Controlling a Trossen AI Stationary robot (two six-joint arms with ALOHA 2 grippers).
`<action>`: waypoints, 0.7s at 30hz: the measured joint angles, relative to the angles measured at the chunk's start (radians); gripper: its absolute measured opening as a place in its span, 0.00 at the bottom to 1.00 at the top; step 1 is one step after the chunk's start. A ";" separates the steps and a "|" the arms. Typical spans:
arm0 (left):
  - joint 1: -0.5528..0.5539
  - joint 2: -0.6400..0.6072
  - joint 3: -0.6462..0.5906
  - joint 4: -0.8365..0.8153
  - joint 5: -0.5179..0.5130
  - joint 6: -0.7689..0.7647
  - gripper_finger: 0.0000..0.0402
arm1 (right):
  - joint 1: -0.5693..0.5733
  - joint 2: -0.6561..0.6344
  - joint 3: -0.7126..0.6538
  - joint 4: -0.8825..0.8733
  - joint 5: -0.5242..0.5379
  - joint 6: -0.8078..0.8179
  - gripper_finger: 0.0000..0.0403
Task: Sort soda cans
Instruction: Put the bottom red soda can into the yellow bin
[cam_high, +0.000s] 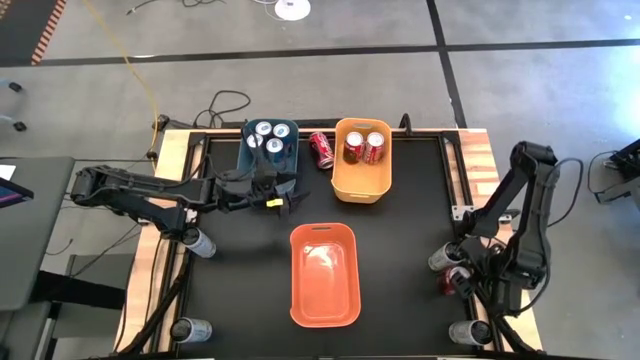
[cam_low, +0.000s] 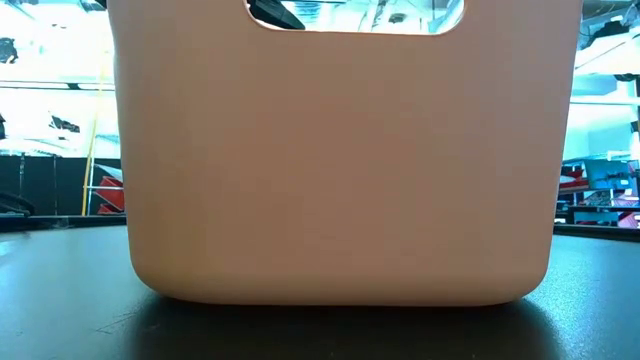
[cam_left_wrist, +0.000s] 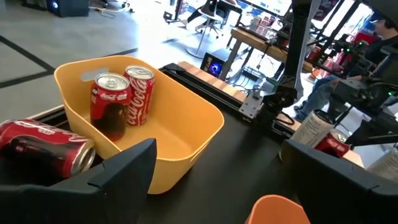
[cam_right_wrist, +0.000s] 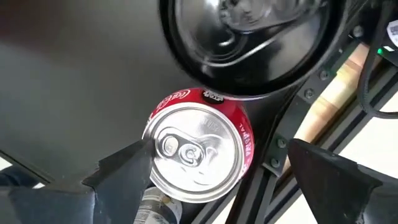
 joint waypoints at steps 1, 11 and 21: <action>0.000 0.000 0.000 0.000 0.000 0.000 0.84 | 0.000 -0.006 -0.001 -0.003 -0.003 0.001 0.96; 0.000 0.000 0.000 -0.006 0.000 0.000 0.84 | 0.004 -0.050 0.056 -0.024 0.012 -0.057 0.96; 0.000 0.000 -0.001 -0.053 0.001 0.000 0.84 | 0.006 -0.052 0.012 0.019 0.021 -0.046 0.96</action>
